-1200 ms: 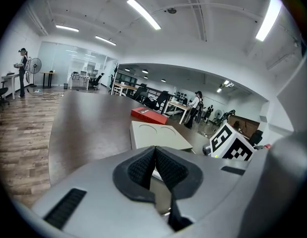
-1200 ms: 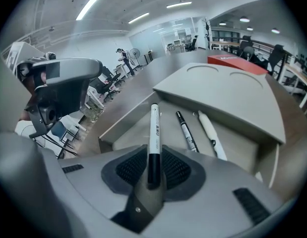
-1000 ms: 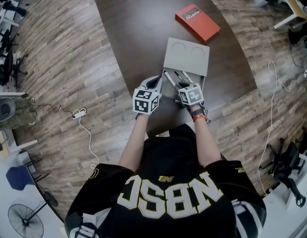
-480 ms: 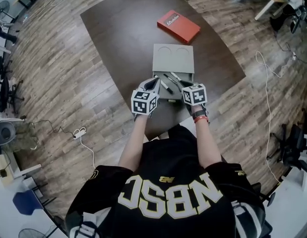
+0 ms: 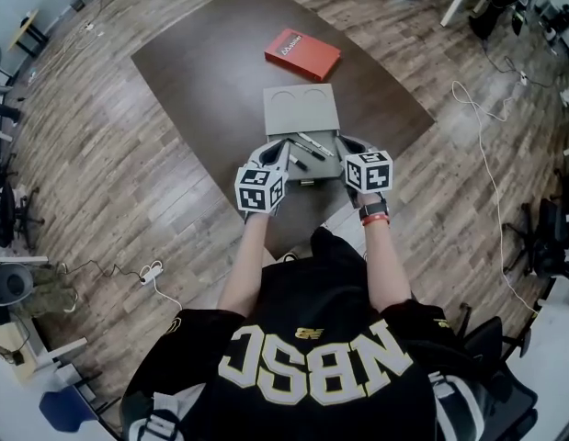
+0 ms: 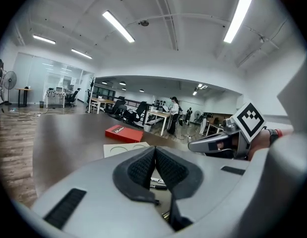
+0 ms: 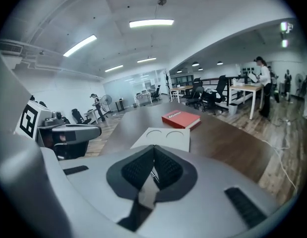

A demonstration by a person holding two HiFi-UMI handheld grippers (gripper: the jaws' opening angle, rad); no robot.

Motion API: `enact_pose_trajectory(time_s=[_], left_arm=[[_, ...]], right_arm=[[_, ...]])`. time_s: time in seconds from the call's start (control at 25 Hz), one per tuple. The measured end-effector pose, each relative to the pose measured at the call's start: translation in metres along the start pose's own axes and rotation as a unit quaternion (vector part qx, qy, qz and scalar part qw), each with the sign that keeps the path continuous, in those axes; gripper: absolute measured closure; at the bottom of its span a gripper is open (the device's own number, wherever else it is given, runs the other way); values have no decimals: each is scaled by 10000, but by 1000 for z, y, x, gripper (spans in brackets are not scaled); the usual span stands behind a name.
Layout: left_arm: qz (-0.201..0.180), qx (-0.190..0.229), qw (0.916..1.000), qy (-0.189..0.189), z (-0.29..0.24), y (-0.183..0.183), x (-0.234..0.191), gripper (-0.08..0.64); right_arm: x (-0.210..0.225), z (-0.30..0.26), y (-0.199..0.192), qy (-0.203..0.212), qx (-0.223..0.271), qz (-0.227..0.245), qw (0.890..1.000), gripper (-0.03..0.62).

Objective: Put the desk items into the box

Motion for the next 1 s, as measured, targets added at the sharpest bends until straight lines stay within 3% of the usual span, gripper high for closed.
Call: enact_pose_trajectory(time_s=[0.36,0.52,1.0], left_arm=[[-247,186,9995,-81,18,5,24,545],[-323,221,9992,-91,26,3,31,545],[-392,360,9985,-136,44,8,40,545]], right_arm=[[0,42,6,-242,795,-171,9964,583],[-2,53,2,-354,919,-63,9951,584],[-22,67,4,-126,1091,-26,9939,583]])
Point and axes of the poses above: the fingertips, and each gripper's own axes: z backward along the fingers, x to its right, y out of its top, the point moved 2 cm from there along z, backward along the fingers, and after that the axes turned 11 degrees about -y, right-handed, at the moved point
